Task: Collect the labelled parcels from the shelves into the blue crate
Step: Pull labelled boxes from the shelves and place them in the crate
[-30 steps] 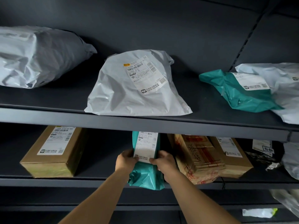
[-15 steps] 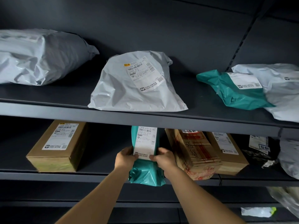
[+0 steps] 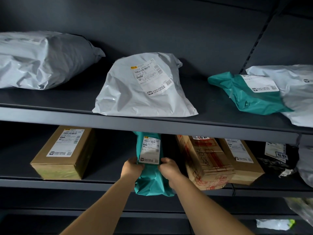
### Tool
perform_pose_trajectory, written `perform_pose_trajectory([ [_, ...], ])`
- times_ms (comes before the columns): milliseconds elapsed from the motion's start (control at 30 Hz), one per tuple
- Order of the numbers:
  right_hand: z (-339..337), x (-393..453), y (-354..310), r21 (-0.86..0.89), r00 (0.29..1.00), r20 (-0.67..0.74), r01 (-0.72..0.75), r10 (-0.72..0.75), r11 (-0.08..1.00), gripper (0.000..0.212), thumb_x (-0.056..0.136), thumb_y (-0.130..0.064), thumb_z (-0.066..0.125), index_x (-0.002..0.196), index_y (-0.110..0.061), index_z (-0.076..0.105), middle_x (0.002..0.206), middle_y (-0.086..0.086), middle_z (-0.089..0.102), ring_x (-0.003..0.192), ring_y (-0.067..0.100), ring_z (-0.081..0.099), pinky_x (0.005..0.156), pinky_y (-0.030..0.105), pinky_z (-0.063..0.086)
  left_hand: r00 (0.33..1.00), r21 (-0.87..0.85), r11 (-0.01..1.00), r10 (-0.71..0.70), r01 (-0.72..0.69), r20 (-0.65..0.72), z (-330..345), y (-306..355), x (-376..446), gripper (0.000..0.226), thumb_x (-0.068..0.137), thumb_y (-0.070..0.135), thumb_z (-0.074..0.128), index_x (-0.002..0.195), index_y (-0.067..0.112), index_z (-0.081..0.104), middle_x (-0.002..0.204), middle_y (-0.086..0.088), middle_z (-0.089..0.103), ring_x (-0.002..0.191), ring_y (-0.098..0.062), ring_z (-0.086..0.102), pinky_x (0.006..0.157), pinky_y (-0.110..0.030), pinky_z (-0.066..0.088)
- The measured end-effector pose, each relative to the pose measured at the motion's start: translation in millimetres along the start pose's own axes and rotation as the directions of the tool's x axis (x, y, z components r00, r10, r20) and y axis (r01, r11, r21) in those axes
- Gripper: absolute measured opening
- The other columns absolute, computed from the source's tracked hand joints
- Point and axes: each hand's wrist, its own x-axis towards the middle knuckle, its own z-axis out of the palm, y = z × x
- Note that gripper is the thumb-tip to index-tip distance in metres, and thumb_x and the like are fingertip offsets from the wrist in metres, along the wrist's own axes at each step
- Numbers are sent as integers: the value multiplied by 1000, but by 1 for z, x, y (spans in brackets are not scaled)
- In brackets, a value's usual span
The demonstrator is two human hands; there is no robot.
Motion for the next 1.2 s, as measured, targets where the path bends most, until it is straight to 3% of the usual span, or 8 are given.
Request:
perform_pose_trajectory([
  [300, -39, 3, -19, 104, 986, -146, 95, -79, 990, 21, 86, -14, 62, 105, -21, 66, 109, 3, 67, 99, 20, 61, 91, 36, 54, 990, -225, 972, 42, -72, -137, 36, 52, -18, 43, 87, 15, 57, 130, 17, 54, 122, -7, 63, 104, -28, 61, 85, -28, 47],
  [400, -72, 1, -27, 49, 955, -247, 182, -165, 982, 20, 86, -14, 61, 104, -19, 69, 98, 0, 67, 87, 19, 62, 73, 27, 53, 991, -193, 975, 100, -115, -86, 59, 71, -26, 41, 87, 16, 60, 128, 15, 56, 123, -9, 64, 110, -28, 60, 88, -27, 44],
  [533, -123, -2, -24, -37, 893, -397, 216, -213, 976, 23, 89, -15, 59, 110, -15, 70, 116, 4, 69, 106, 21, 64, 82, 20, 44, 992, -186, 977, 114, -102, 55, 89, 83, -39, 49, 88, 20, 63, 134, 10, 52, 135, -9, 57, 122, -25, 53, 92, -22, 37],
  [633, -160, -2, -12, -64, 861, -483, 150, -162, 987, 30, 92, -13, 51, 118, -20, 64, 126, 4, 63, 110, 23, 62, 78, 22, 44, 983, -251, 967, 79, -35, 168, 109, 88, -49, 47, 89, 17, 63, 133, 8, 52, 122, -9, 60, 106, -21, 53, 87, -25, 37],
  [700, -179, -1, -3, -101, 865, -486, 82, -121, 992, 37, 91, -10, 48, 125, -23, 59, 129, 4, 60, 114, 25, 58, 84, 26, 46, 971, -238, 971, 51, 7, 235, 121, 90, -52, 47, 89, 19, 62, 134, 11, 52, 110, -4, 58, 98, -19, 51, 88, -29, 42],
  [800, -194, 2, 9, -69, 893, -448, 8, -38, 998, 48, 88, -7, 47, 132, -22, 53, 137, 4, 55, 124, 26, 51, 102, 31, 42, 955, -207, 977, 11, 52, 295, 135, 89, -49, 49, 92, 20, 58, 139, 14, 45, 124, -5, 57, 106, -21, 52, 91, -31, 43],
  [900, -198, 3, 17, 21, 925, -378, -25, 31, 999, 51, 90, -1, 44, 138, -16, 47, 140, 6, 51, 124, 25, 52, 94, 23, 39, 950, -177, 982, -14, 72, 311, 146, 89, -48, 52, 92, 22, 57, 142, 17, 42, 134, -7, 55, 120, -25, 52, 99, -34, 44],
  [1200, -192, 11, 32, 88, 953, -301, -14, 40, 996, 47, 92, -22, 59, 135, -7, 50, 138, 12, 53, 127, 30, 50, 106, 39, 43, 983, -247, 962, -73, 114, 170, 149, 73, -50, 27, 92, 14, 53, 118, 18, 60, 100, -7, 69, 96, -28, 67, 91, -46, 54],
])
